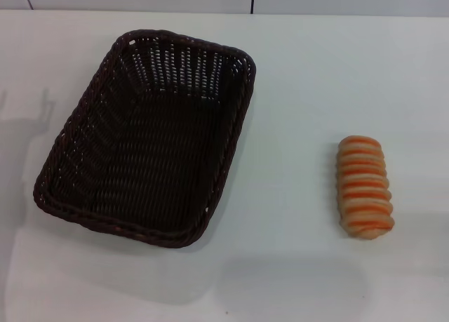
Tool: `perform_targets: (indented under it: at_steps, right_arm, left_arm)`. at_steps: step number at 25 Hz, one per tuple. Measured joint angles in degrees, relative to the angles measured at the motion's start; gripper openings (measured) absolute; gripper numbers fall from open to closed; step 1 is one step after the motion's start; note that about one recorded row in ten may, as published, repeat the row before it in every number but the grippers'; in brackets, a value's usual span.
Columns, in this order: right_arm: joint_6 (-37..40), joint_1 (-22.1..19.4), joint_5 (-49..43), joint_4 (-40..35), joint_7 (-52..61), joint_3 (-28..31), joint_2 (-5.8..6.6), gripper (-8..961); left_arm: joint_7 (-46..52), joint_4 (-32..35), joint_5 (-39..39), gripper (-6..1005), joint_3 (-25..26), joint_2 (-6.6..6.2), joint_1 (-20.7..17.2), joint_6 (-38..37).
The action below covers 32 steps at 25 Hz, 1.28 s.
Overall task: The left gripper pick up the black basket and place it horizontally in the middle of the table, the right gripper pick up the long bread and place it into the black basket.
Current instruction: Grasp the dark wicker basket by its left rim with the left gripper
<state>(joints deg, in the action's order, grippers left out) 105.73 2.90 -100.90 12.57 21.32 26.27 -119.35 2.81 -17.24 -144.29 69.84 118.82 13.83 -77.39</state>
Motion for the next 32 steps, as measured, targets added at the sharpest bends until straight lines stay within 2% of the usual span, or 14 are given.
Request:
perform_targets:
  at_steps: [10, 13, 16, 19, 21, 22, 23, 25, 28, 32]
  right_arm:
    - [-0.3, 0.1, 0.0, -0.1, 0.0, -0.8, 0.00, 838]
    - [-0.3, 0.2, 0.0, -0.2, 0.0, -1.3, 0.00, 838]
    - [-0.5, 0.6, 0.0, -0.3, 0.0, -1.9, 0.05, 837]
    - [-0.7, 0.8, 0.0, -0.3, 0.0, -2.1, 0.06, 836]
    - [-0.8, 0.8, 0.0, -0.3, 0.0, -2.1, 0.07, 836]
    - [-0.8, 0.8, 0.0, -0.3, 0.1, -2.1, 0.08, 836]
    - [-0.9, 0.8, 0.0, -0.3, 0.1, -2.1, 0.08, 836]
    - [-0.9, 0.8, 0.0, -0.3, 0.2, -2.2, 0.09, 835]
    - [-1.5, 0.9, 0.0, -0.6, 1.1, -2.2, 0.09, 835]
    - [-2.1, 1.2, -0.1, -1.2, 2.3, -2.2, 0.09, 834]
  left_arm:
    - [-0.9, -1.0, -0.3, 724, -2.7, -0.50, 0.6, 0.6]
    - [-1.6, -4.4, -1.6, 718, -3.4, -1.50, 0.4, 4.9]
    - [-2.6, -10.8, -2.5, 713, -2.9, -3.40, -0.5, 12.8]
    - [-5.1, -20.1, -4.2, 707, -2.0, -5.67, -2.0, 22.3]
    - [-5.4, -29.0, -6.8, 704, -0.4, -7.49, -3.9, 32.3]
    - [-5.4, -31.5, -7.5, 702, 0.2, -7.90, -4.4, 34.9]
    - [-5.6, -38.8, -9.8, 700, 2.0, -8.62, -5.9, 42.3]
    - [-5.8, -46.5, -12.6, 696, 4.6, -8.53, -8.0, 50.1]
    - [-5.9, -59.7, -17.0, 691, 8.7, -7.61, -11.2, 66.0]
    - [-6.0, -73.8, -19.0, 684, 12.2, -7.54, -11.8, 89.8]
